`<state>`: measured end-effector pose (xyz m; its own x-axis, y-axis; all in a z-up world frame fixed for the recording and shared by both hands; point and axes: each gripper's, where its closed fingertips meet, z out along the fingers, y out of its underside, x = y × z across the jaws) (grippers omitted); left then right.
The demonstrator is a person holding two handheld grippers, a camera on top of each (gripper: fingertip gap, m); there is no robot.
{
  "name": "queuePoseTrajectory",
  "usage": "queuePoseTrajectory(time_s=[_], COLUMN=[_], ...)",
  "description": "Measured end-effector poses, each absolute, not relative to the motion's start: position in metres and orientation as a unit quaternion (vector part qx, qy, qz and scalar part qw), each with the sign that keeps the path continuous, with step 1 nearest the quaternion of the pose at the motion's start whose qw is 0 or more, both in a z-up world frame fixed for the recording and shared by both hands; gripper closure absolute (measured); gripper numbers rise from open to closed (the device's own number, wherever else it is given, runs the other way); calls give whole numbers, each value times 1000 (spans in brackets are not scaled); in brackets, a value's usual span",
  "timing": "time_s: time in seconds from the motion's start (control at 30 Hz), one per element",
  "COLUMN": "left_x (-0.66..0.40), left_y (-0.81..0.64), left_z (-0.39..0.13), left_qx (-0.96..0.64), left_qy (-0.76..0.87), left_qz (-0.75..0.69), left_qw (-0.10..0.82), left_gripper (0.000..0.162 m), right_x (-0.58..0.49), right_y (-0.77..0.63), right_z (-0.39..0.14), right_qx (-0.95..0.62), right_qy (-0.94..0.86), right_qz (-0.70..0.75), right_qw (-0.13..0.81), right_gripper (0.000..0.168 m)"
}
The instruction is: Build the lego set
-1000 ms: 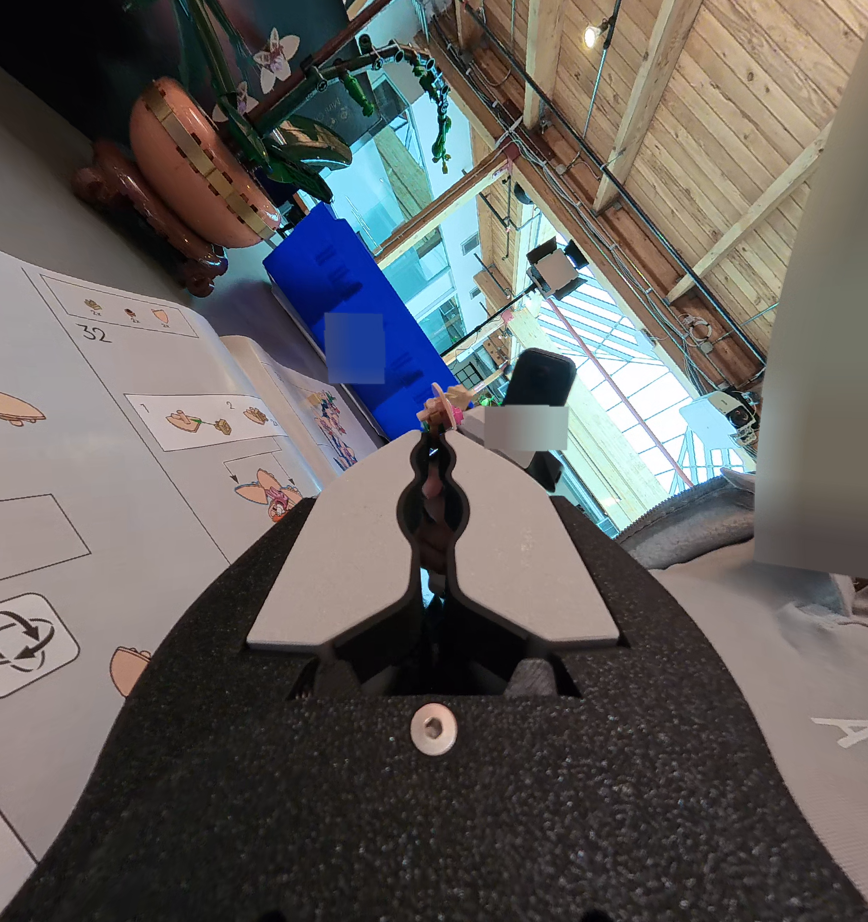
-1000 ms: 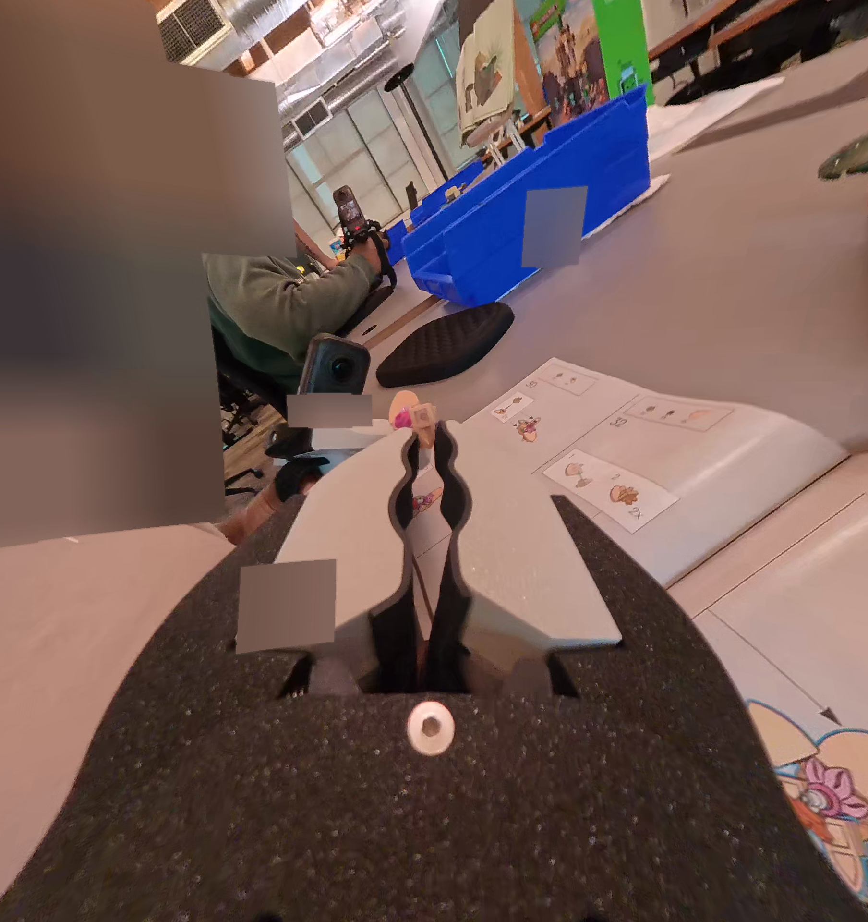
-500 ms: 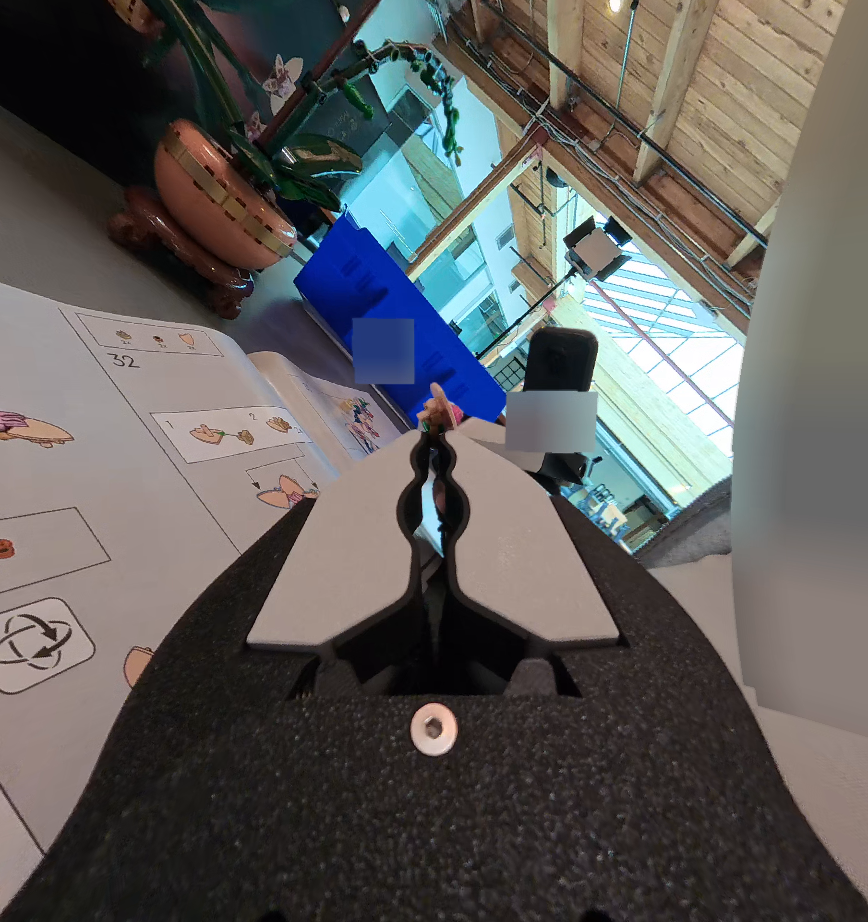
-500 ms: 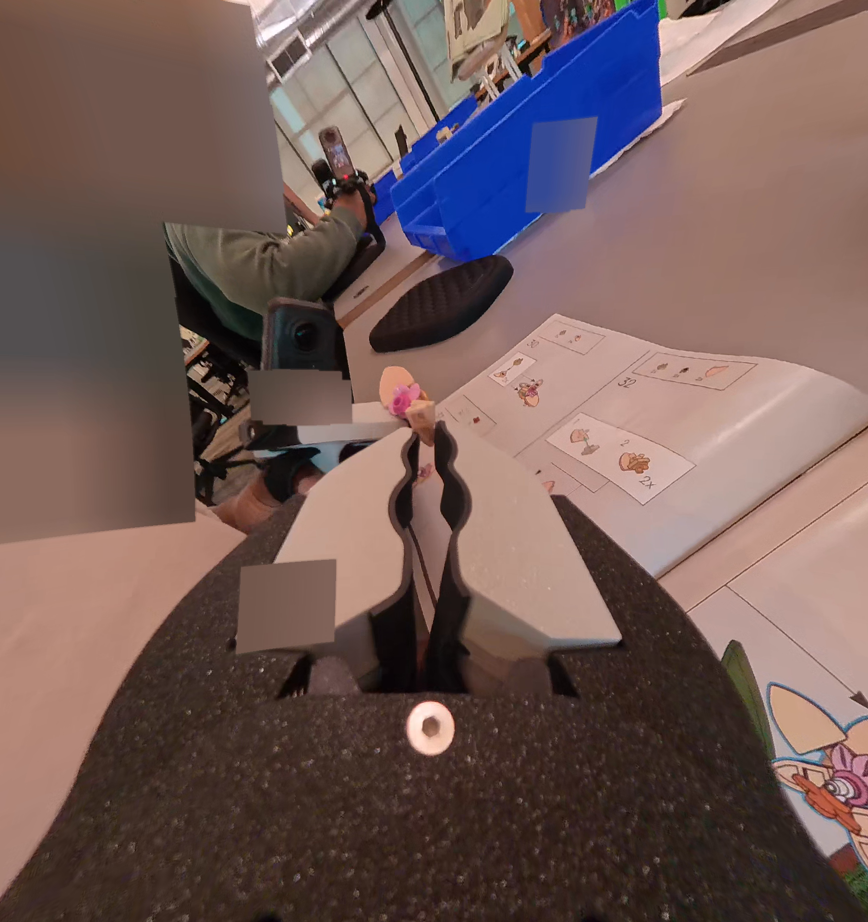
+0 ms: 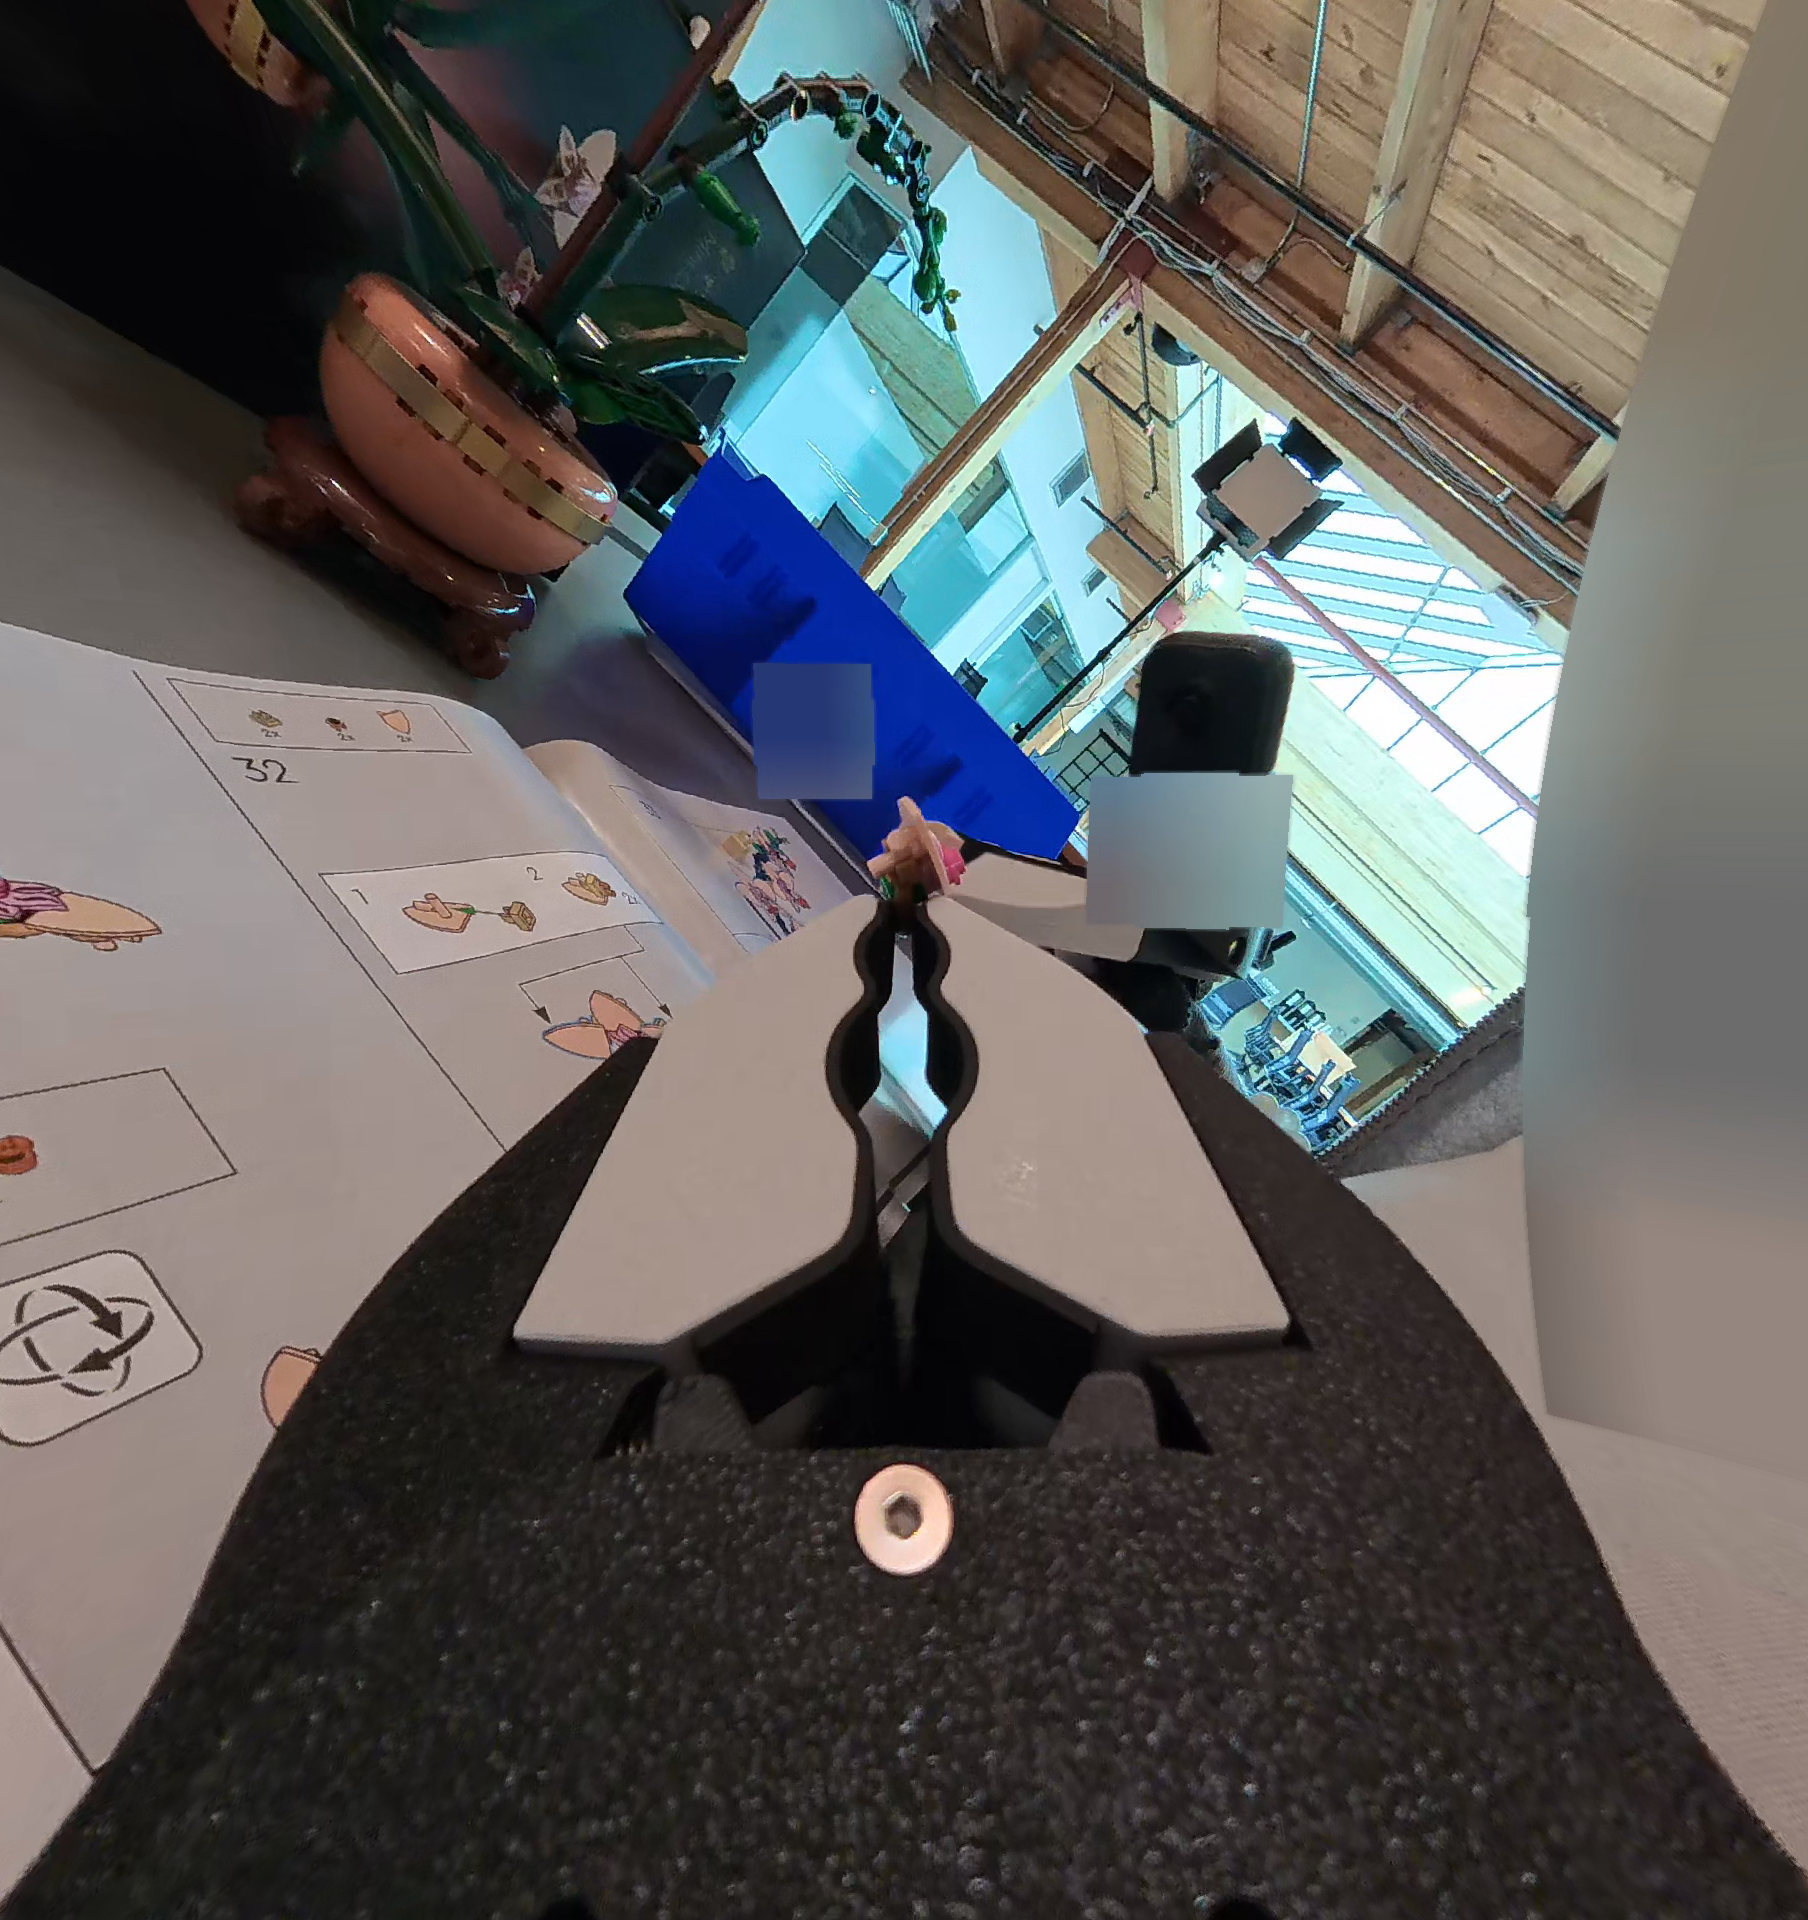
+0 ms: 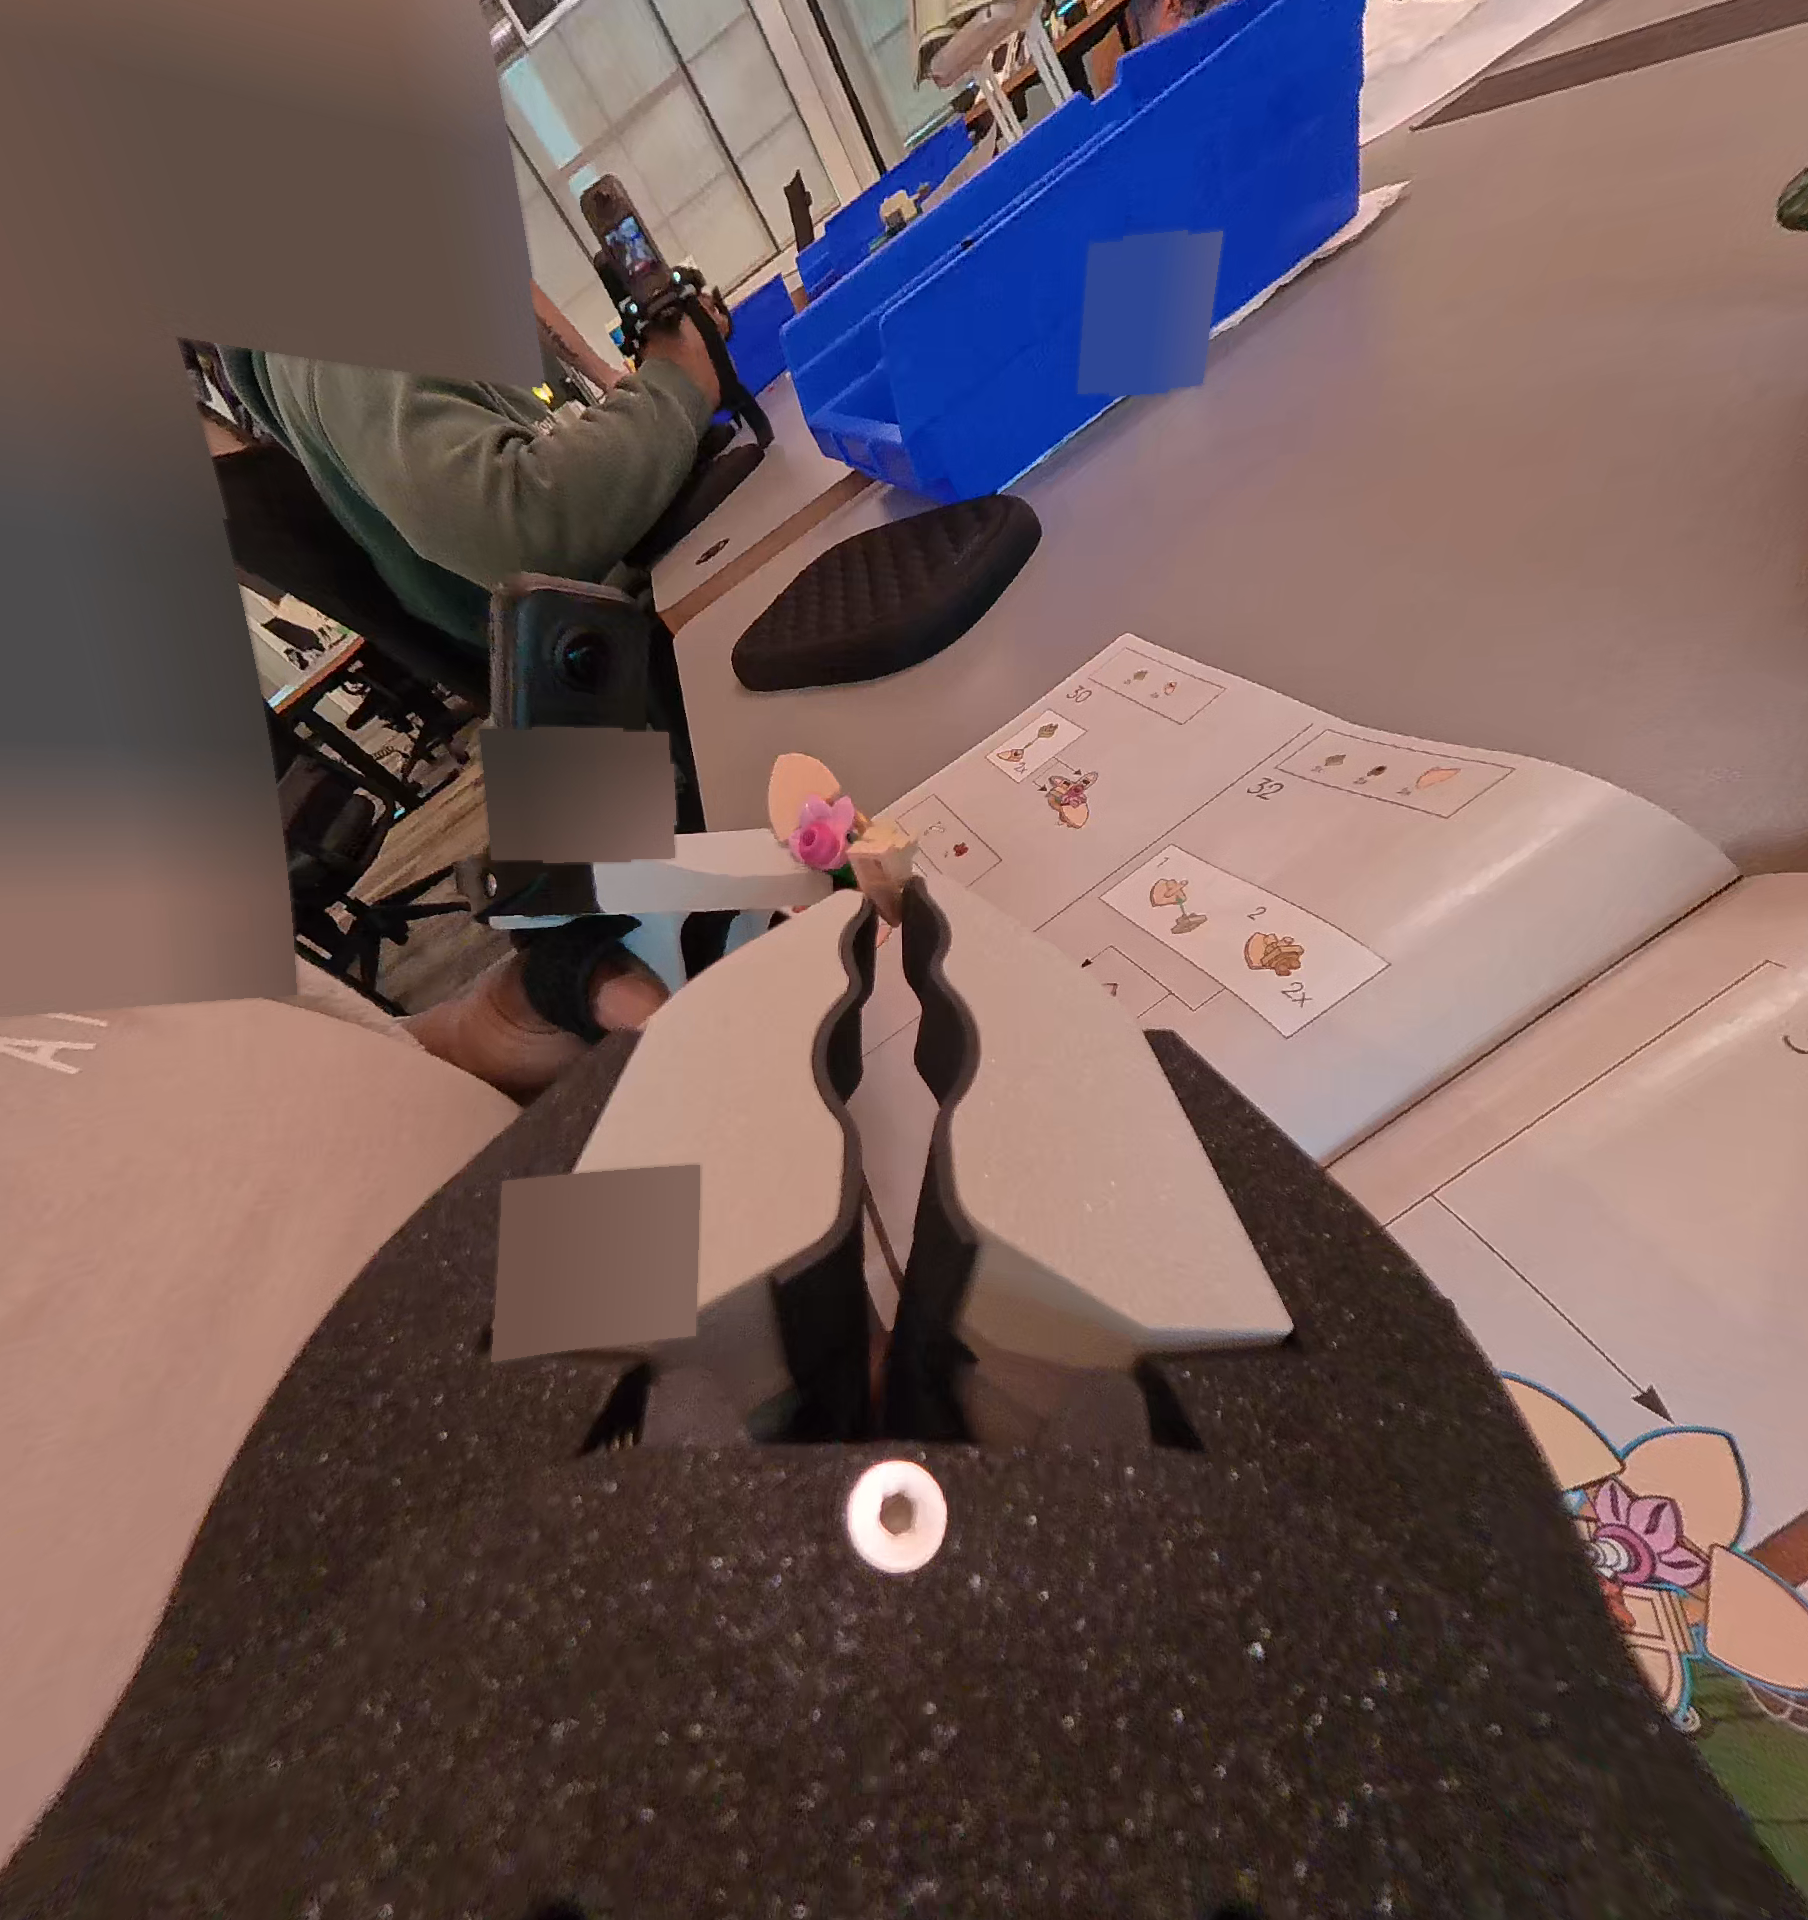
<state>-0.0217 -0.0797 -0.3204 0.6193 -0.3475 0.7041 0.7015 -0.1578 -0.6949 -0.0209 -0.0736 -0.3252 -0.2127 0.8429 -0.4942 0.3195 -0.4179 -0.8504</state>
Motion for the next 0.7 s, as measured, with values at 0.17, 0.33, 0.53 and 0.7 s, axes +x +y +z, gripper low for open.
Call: queuePoseTrajectory(time_s=[0.17,0.33,0.53,0.7], left_x=[-22,-24,-22,-21], left_y=[-80,-80,-80,-80], left_z=[-319,-317,-318,-318], left_qx=[-635,-625,-630,-631], left_qy=[-141,-149,-144,-143], left_qz=[-419,-437,-433,-434], left_qw=[633,629,629,627], left_gripper=[159,160,160,160], right_x=[-20,-17,-16,-15], right_y=[-75,-76,-77,-74], right_z=[-327,-330,-331,-330], right_qx=[-580,-566,-562,-565], right_qy=[-518,-560,-571,-567], right_qz=[586,552,544,545], right_qw=[227,247,249,248], right_gripper=[164,164,164,164])
